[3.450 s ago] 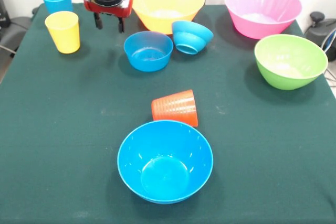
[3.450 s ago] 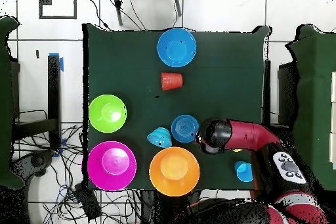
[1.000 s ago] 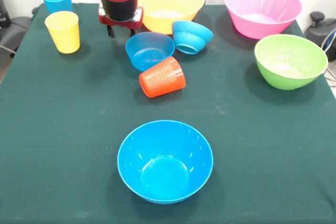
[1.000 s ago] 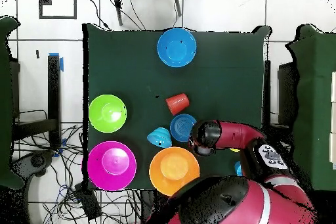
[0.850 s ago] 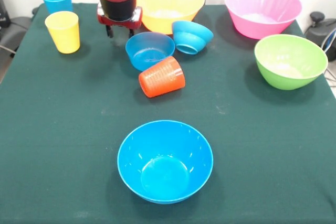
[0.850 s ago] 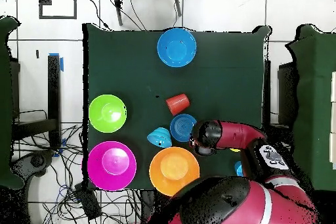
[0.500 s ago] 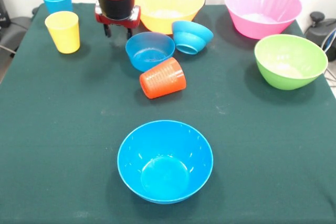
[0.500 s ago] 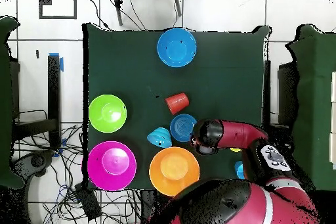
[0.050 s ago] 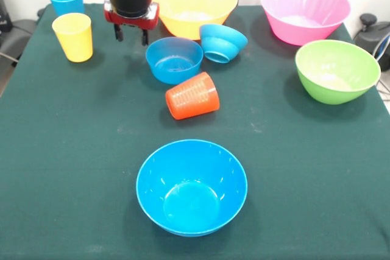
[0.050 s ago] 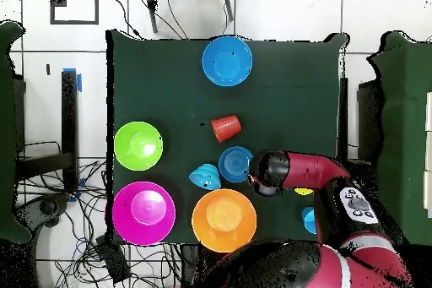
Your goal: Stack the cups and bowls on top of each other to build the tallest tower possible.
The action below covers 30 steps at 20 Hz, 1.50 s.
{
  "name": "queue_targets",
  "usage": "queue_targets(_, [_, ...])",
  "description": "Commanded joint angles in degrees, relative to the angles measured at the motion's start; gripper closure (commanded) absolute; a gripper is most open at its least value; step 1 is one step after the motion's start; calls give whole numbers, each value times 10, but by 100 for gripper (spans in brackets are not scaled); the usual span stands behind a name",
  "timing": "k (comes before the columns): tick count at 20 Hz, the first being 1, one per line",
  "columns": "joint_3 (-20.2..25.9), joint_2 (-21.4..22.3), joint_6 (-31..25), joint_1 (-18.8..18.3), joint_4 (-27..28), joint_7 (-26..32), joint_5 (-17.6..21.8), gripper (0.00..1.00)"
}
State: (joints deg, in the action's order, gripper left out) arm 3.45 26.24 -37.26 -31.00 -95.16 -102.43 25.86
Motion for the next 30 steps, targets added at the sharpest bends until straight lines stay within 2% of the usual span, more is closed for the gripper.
queue_targets(1, [32,-13,-33,20,37,0,1,0])
queue_targets(7, [38,-12,-68,18,63,16,-6,0])
queue_targets(16, [33,-12,-65,33,63,-2,-1,0])
queue_targets(20, [32,7,-74,38,49,-6,-7,0])
queue_targets(24, [30,45,-91,39,16,-1,-14,0])
queue_targets(30, [30,44,-114,48,35,-5,-17,0])
